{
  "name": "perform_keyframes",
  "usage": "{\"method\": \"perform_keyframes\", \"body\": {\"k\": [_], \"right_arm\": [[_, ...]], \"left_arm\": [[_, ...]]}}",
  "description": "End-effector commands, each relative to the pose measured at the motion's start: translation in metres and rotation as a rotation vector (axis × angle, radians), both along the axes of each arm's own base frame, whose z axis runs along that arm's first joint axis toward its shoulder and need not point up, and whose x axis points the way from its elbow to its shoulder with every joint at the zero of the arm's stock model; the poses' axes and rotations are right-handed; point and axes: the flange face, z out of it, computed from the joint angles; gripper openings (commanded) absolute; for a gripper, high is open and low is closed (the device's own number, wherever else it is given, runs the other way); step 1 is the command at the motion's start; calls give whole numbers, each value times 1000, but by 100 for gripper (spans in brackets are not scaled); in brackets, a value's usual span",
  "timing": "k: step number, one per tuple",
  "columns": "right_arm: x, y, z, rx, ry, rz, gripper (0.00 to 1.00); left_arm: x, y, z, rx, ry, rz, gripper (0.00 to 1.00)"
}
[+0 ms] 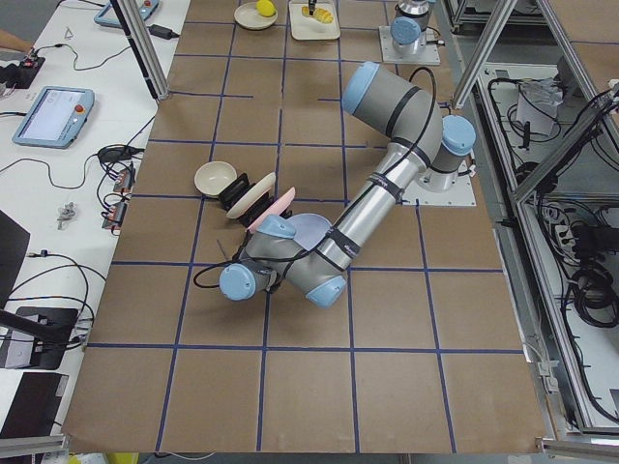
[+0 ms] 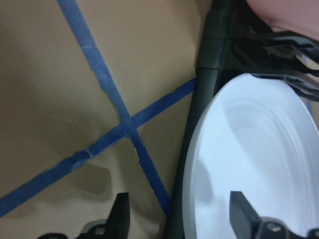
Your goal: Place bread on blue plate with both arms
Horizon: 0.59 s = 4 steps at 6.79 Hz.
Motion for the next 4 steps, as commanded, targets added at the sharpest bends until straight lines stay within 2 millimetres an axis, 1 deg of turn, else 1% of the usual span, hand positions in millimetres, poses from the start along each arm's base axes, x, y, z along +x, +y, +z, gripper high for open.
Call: {"method": "perform_keyframes", "body": {"k": [1,2,3,4], "right_arm": [[12,-20,90,59,-116,34,14],[25,-38,129,57,-115,76,14],[55,-49,151,61,-94,132,11],[90,-55,179,11,-75,197,10]], "left_arm": [[0,-6,18,9,-50,12,5],[-7,-10,41,-2,-86,15,5],[-19,-13,75,-27,-118,6,5],[-29,-10,102,-33,-125,1,5]]}}
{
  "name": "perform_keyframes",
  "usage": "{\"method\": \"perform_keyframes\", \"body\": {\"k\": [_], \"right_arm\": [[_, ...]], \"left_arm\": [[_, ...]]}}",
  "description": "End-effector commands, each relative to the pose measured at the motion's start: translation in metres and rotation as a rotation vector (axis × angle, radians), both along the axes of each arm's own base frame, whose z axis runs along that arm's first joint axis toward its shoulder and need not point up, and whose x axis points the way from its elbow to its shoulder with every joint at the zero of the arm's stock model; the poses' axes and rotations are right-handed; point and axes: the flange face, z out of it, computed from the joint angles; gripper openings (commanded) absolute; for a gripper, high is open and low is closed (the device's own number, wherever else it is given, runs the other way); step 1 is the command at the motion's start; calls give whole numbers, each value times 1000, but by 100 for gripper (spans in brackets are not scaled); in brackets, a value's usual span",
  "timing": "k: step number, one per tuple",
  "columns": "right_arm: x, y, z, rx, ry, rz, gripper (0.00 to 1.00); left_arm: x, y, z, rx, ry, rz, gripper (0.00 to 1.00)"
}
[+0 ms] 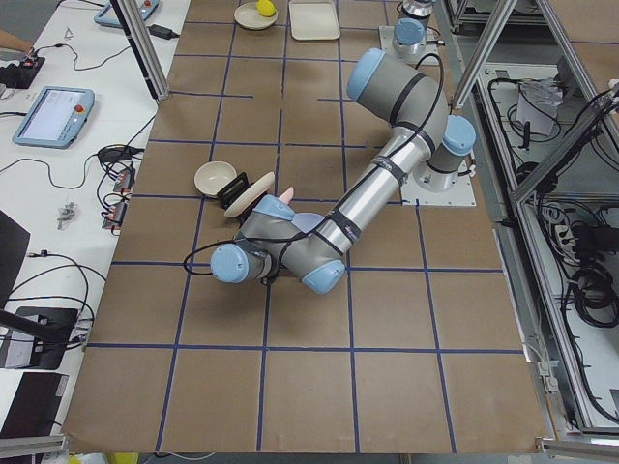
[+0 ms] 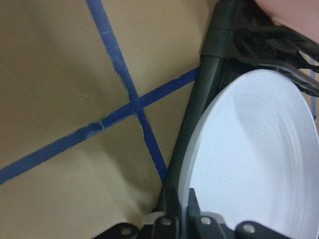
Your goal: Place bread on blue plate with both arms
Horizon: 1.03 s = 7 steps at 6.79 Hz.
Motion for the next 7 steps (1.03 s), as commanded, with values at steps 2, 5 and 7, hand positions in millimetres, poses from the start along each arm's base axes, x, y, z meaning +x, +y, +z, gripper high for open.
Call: {"method": "perform_keyframes", "body": {"k": [2,5,7], "right_arm": [[85,-12,52,-51,15,151,10],[116,-5,45,-14,-9,167,11],[151,5,38,-2,-7,115,11]], "left_arm": [[-26,17,75,7,-7,1,5],[-59,40,142,19,-16,57,5],[-132,19,184,-21,-33,70,5]]}}
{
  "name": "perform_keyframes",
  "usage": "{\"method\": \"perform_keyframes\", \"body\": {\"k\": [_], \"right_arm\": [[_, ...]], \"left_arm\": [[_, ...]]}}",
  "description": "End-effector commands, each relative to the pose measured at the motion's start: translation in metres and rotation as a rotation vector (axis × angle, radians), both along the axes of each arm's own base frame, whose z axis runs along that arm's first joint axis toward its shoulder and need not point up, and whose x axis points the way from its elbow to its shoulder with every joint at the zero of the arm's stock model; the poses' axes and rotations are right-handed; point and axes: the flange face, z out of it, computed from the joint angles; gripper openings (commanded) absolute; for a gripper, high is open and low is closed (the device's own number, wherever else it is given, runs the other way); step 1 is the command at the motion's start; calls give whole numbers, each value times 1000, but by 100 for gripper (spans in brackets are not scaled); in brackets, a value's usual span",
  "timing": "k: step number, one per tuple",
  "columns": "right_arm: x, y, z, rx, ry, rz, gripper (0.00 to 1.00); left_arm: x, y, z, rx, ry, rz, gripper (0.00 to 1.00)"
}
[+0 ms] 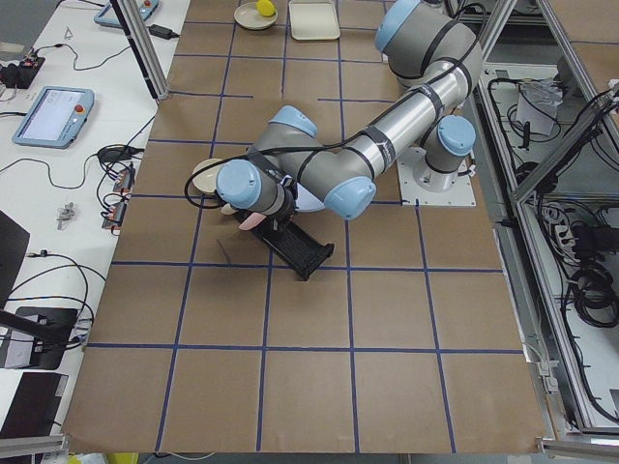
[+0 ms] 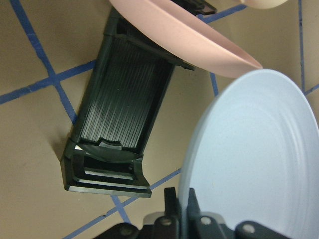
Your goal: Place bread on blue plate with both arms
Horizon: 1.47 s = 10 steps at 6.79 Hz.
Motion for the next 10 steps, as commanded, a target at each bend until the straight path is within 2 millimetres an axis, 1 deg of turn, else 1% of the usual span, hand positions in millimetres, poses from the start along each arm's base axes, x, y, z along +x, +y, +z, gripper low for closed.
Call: {"method": "perform_keyframes", "body": {"k": [1,2,3,4,5,6,7,8,9,10], "right_arm": [[32,6,-13,23,9,-48,11],[37,5,-17,28,11,-42,10],[38,8,-22,40,12,-36,10],[42,12,-27,43,11,-4,10],[50,13,-29,25,10,80,10],[54,15,-37,27,5,148,10],[55,15,-43,10,-1,217,11],[55,15,-47,2,0,302,11],[56,17,-52,-4,-4,308,11],[63,23,-63,-6,-4,325,11]], "left_arm": [[-98,-35,34,-29,-5,38,5],[-153,-56,36,5,-20,84,5],[-211,-73,34,38,-20,117,5],[-280,-84,32,78,-17,153,5],[-342,-88,31,125,-31,198,5],[-392,-95,16,147,-75,228,5],[-433,-96,1,138,-108,251,5],[-465,-93,-16,138,-139,302,5],[-512,-85,-40,110,-166,337,5],[-560,-73,-60,69,-185,398,5]]}}
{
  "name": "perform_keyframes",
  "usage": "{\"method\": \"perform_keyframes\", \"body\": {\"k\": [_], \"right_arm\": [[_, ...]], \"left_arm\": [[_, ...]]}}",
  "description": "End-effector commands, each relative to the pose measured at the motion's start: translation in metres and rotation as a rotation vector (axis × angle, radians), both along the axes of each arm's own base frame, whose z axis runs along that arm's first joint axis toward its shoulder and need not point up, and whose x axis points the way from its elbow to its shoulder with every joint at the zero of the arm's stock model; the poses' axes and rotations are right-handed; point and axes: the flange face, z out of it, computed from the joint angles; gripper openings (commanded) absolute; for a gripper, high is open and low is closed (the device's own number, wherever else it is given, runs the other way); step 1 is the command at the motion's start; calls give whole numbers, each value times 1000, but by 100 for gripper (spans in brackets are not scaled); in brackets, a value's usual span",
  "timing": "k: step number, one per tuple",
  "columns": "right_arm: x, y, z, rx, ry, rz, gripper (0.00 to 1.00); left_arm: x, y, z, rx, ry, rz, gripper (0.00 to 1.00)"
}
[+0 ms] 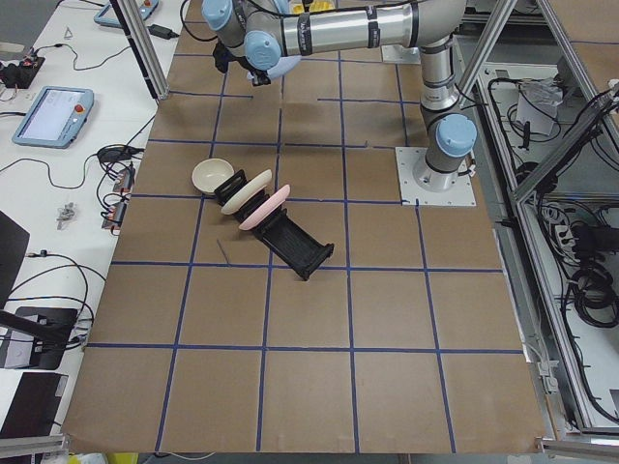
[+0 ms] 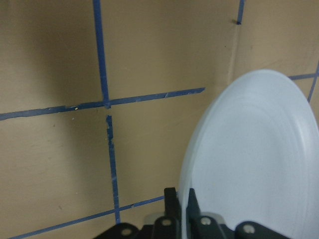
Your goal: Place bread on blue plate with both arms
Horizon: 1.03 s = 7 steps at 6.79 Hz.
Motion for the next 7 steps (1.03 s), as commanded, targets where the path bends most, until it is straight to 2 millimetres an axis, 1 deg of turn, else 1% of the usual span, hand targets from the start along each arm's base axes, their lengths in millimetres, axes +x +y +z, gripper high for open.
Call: {"method": "perform_keyframes", "body": {"k": [1,2,3,4,5,6,7], "right_arm": [[10,10,-25,-15,-2,33,12],[10,9,-36,-38,-4,31,12],[11,7,-34,-45,-7,30,12],[10,7,-34,-44,-5,27,12],[10,7,-33,-45,-7,27,12],[11,10,-36,-41,-7,21,12],[20,12,-41,-24,-39,19,12]], "left_arm": [[-100,27,-40,-112,-48,133,5],[-114,39,-54,-131,-50,140,5],[-111,53,-70,-94,-59,136,67],[-109,63,-82,-77,-65,130,100],[-101,62,-87,-77,-94,127,100],[-86,51,-86,-100,-117,114,100],[-47,34,-86,-113,-108,86,100]]}}
